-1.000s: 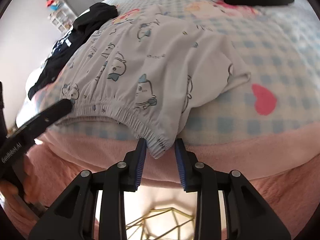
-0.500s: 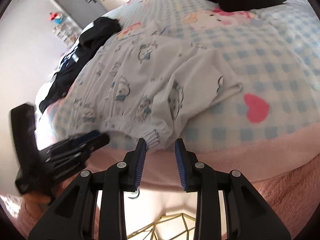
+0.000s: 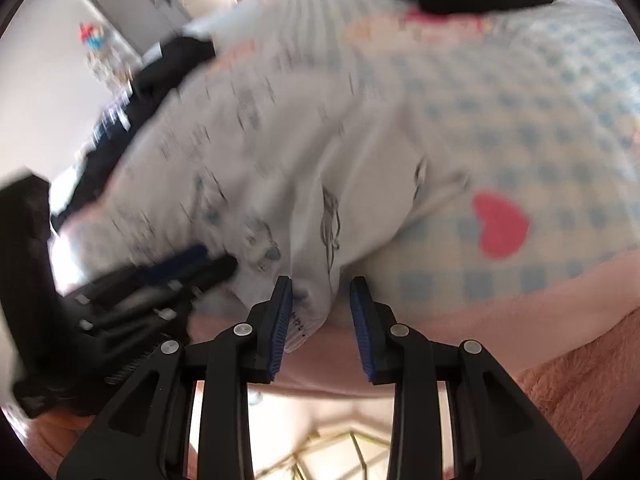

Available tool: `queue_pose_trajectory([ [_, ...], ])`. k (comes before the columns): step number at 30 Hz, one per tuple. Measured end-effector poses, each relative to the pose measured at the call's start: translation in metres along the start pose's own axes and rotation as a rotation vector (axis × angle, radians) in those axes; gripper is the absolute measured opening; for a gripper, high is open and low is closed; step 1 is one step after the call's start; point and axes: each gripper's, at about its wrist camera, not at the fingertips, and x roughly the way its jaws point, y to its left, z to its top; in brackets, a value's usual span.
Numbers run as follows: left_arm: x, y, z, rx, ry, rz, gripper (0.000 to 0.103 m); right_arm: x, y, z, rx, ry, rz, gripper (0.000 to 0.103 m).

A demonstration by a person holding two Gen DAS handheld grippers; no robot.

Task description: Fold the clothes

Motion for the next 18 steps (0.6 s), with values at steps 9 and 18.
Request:
queue_pose_trajectory([
  [9,0.001,0.013,-0.020,-0.024,0.044,-0.010,0.038,0.006,0.003,-0.010,-0.030,0.041,0.012,0.030],
  [18,-0.039,0.007,-0.021,-0.005,-0.044,-0.057,0.038,-0.041,-0.022,0.007,0.055,-0.085,0.042,0.030],
])
